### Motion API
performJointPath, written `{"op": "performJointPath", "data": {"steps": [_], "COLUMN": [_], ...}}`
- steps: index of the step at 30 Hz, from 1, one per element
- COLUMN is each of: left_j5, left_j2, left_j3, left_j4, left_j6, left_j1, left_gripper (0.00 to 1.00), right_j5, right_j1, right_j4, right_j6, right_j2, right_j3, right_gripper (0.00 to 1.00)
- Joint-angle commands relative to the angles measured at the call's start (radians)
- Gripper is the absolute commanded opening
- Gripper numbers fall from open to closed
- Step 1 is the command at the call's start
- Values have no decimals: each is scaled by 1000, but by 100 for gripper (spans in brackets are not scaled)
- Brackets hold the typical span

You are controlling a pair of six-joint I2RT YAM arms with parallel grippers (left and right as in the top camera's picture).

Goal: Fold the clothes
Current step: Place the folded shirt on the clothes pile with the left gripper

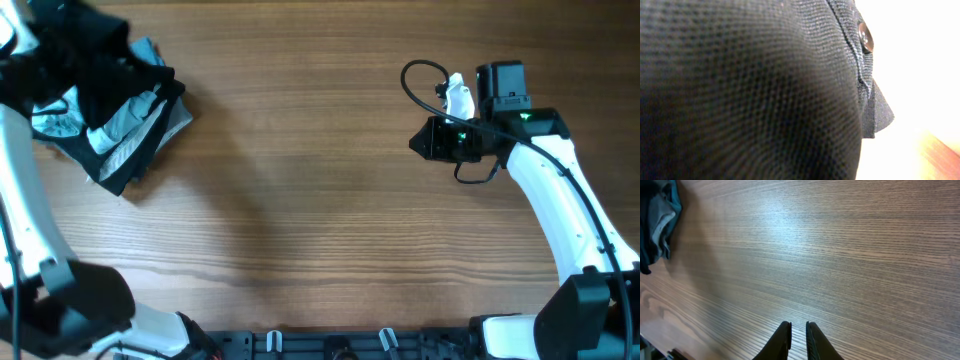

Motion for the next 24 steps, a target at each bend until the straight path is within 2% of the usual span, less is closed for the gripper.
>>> {"op": "performJointPath", "data": {"steps": [1, 2, 3, 4, 5, 9, 14, 18, 21, 24], "left_j5": [-72, -95, -114, -126, -131, -132, -121, -78, -11, 63], "left_j2": [137, 168, 202, 232, 267, 319, 184, 10, -144, -258], "left_j3": [5, 5, 5, 5, 5, 6, 74, 156, 164, 164], "left_j4": [-38, -42, -42, -40, -38, -72, -156, -213, -222, -282], "left_j6": [14, 13, 13, 13, 13, -7, 8, 116, 212, 383], "left_j1": [72, 80, 89, 94, 102, 127, 183, 180, 132, 39], "left_gripper": [15, 32, 59, 94, 100, 100, 100, 100, 100, 100], "right_j5": [9, 9, 9, 9, 9, 9, 10, 10, 33, 47], "right_j1": [3, 3, 3, 3, 3, 3, 3, 3, 3, 3], "right_j4": [8, 7, 6, 6, 6, -1, 9, 48, 70, 68], "right_j6": [30, 30, 30, 30, 30, 29, 29, 30, 30, 29], "right_j2": [-2, -2, -2, -2, -2, -2, -2, -31, -116, -228], "right_j3": [10, 10, 10, 10, 10, 10, 11, 11, 11, 11], "right_gripper": [15, 15, 15, 15, 15, 15, 16, 20, 23, 28]}}
